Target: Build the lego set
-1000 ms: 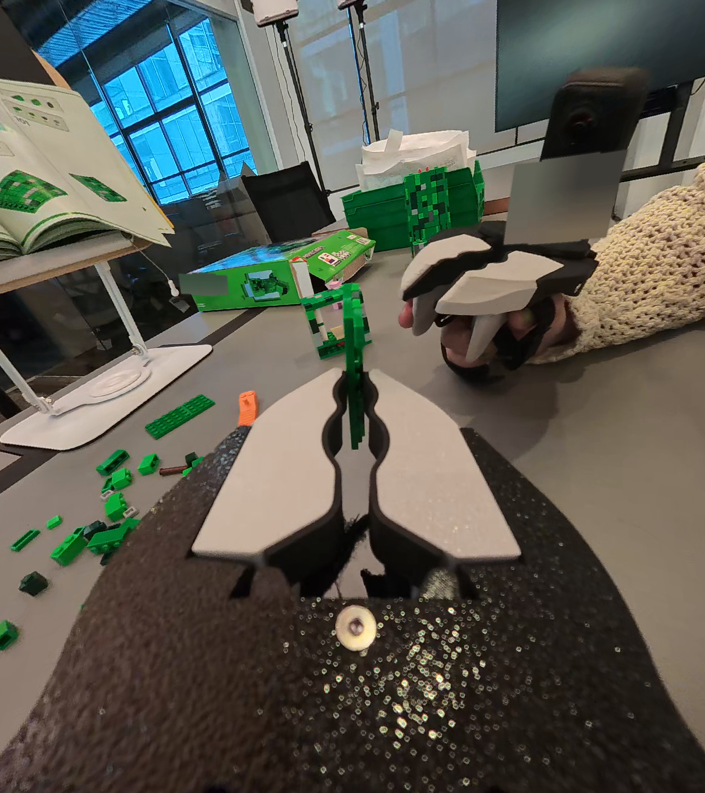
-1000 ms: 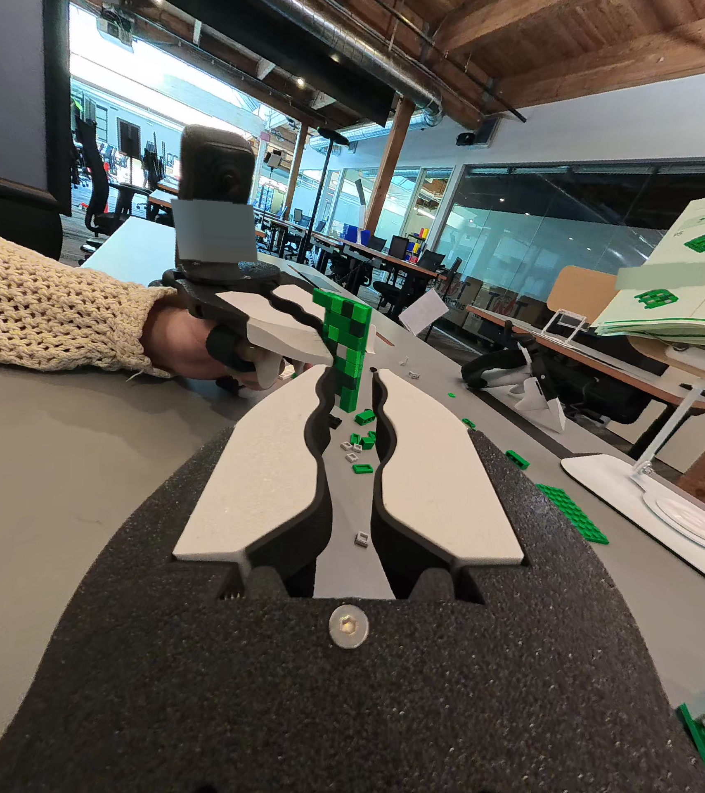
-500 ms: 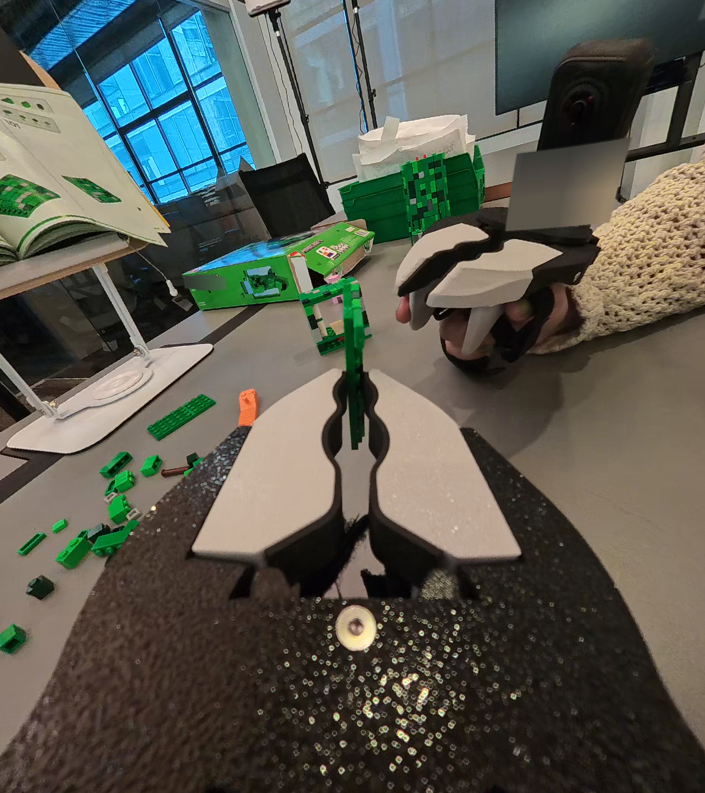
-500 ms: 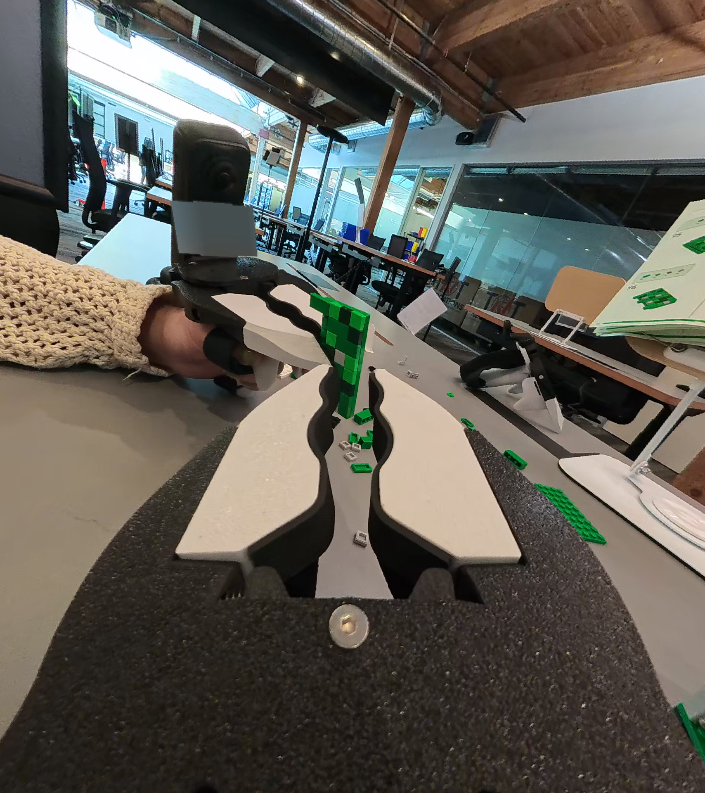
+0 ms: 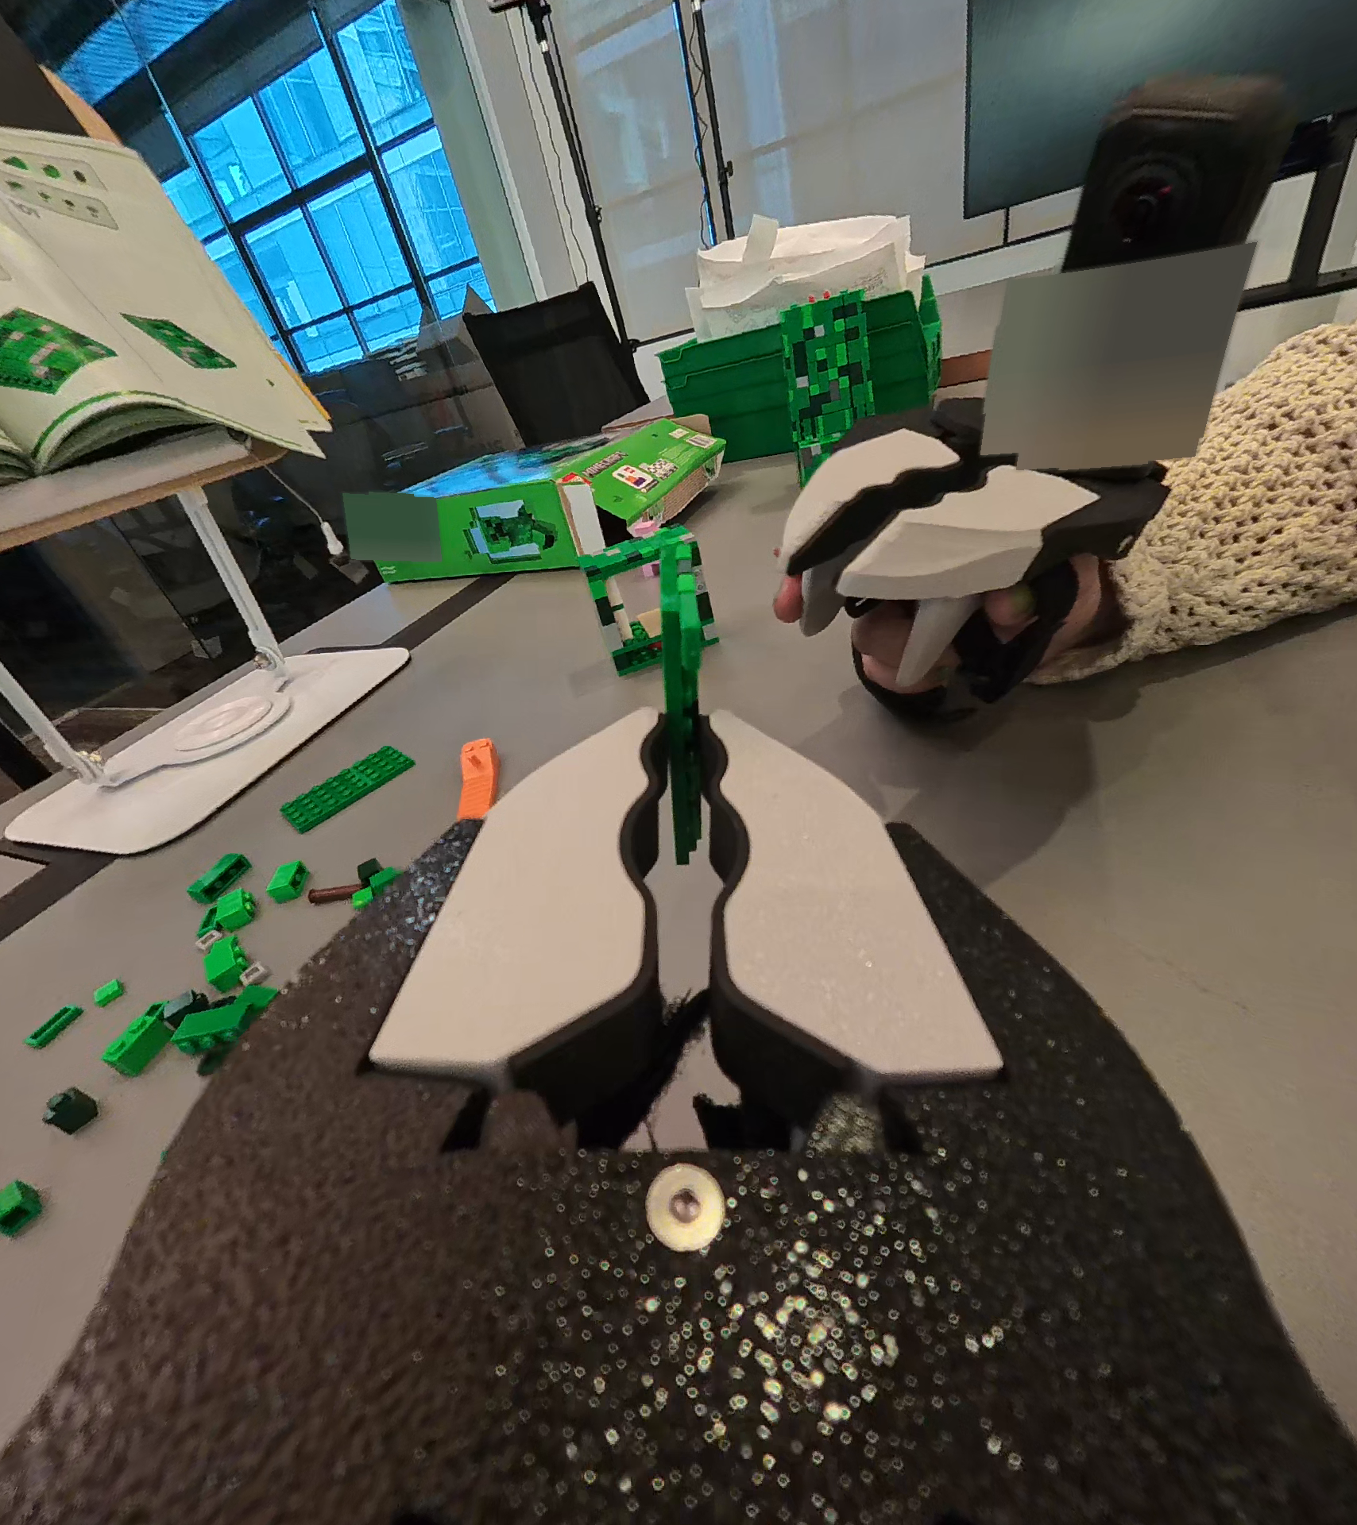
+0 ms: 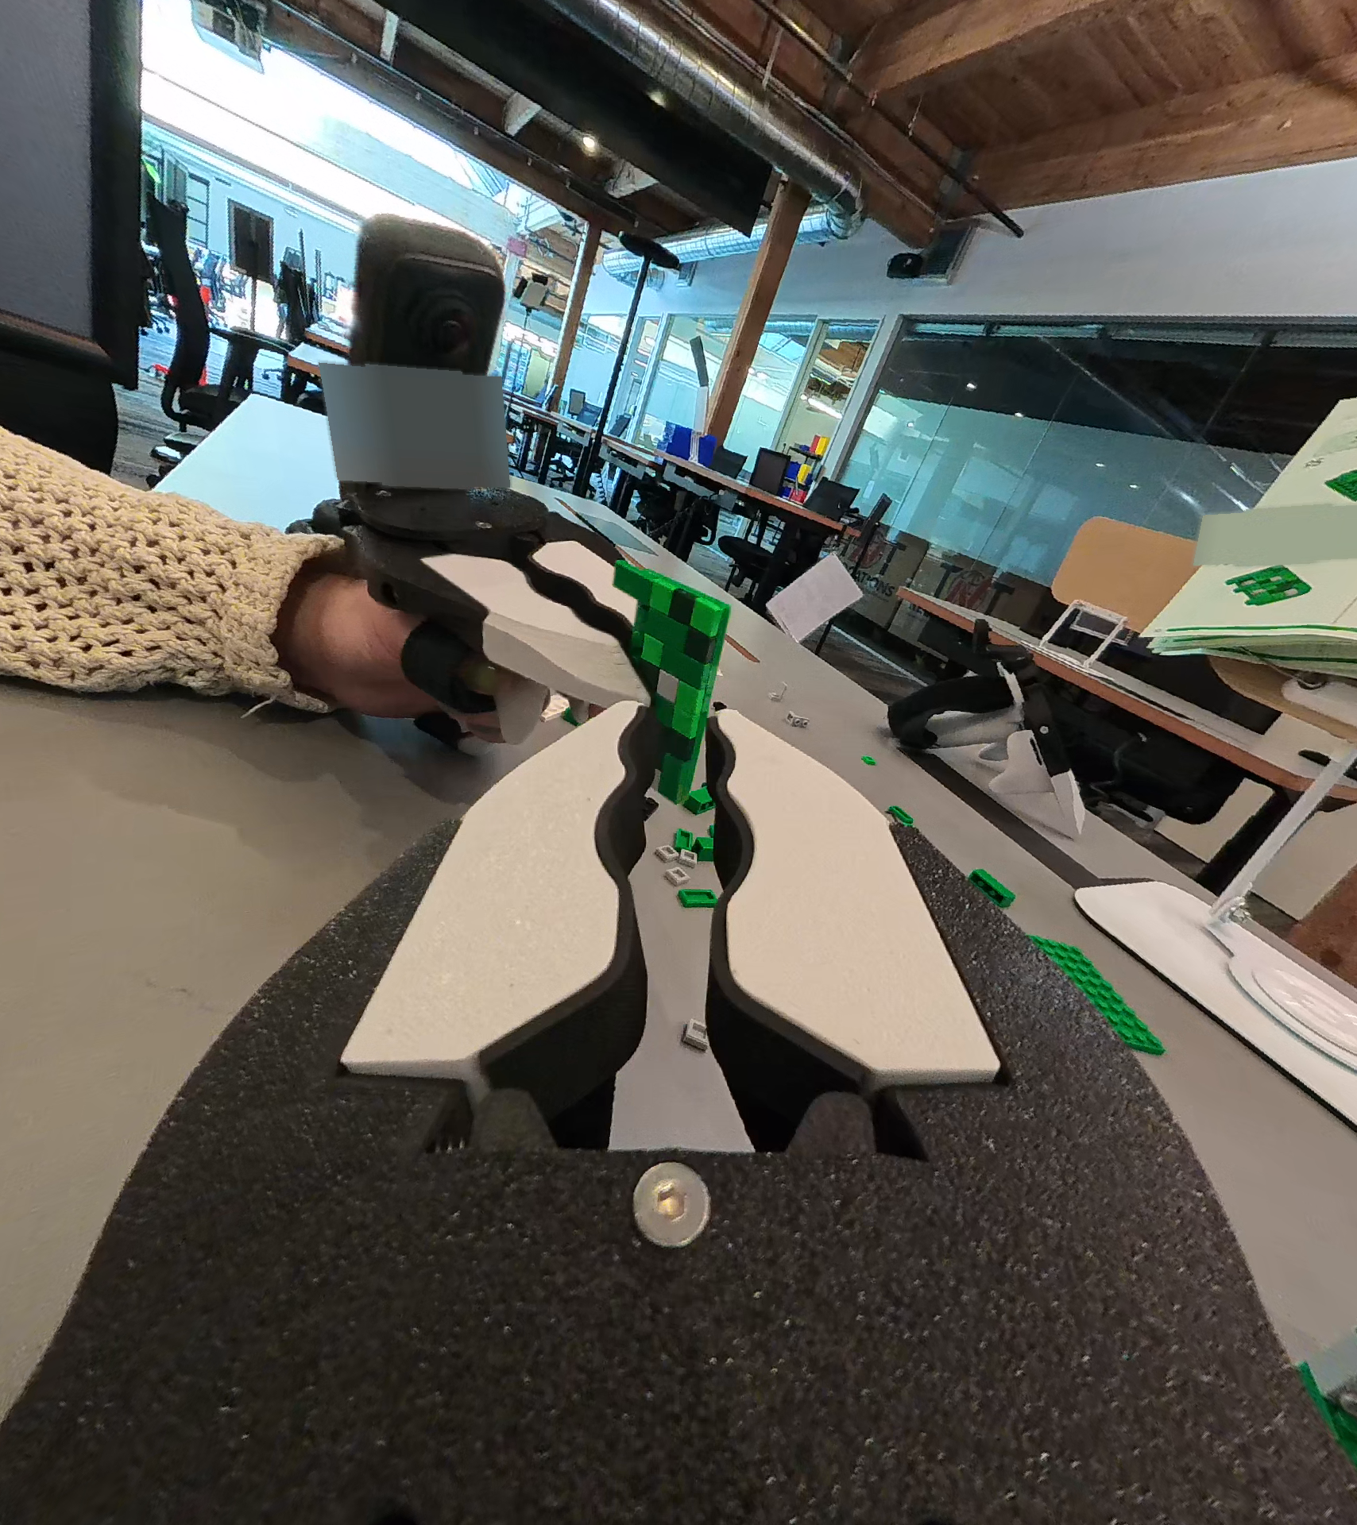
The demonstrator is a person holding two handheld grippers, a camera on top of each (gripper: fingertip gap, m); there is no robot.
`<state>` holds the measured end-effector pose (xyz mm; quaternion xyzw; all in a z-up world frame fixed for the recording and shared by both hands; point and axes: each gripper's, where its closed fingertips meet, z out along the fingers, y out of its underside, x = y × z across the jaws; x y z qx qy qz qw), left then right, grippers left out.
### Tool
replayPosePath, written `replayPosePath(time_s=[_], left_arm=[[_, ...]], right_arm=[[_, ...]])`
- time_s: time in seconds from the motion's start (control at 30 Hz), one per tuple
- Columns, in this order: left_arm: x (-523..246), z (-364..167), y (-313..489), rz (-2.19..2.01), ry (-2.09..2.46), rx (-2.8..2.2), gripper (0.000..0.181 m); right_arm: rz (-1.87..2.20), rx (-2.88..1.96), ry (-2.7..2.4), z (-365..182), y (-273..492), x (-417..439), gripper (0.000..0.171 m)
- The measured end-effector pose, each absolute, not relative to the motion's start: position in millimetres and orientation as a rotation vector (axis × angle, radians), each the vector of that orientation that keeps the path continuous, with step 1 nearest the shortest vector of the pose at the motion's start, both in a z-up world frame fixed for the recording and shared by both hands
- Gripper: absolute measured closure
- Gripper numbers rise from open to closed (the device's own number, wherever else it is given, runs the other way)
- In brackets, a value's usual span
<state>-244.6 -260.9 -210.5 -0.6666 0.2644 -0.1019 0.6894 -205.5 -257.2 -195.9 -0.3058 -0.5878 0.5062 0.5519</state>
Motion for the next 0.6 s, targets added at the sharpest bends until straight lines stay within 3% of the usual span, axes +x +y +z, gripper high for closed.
replayPosePath(time_s=[0.3, 0.6], left_arm=[[-257, -206, -258, -0.591, 0.32, -1.566, 0.175], [-259, -205, -259, -0.652, 0.293, -1.568, 0.175]], right_arm=[[1.192, -0.719, -1.395, -197, -258, -206, 0.161], [1.186, -0.713, -1.4, -198, -259, -206, 0.161]])
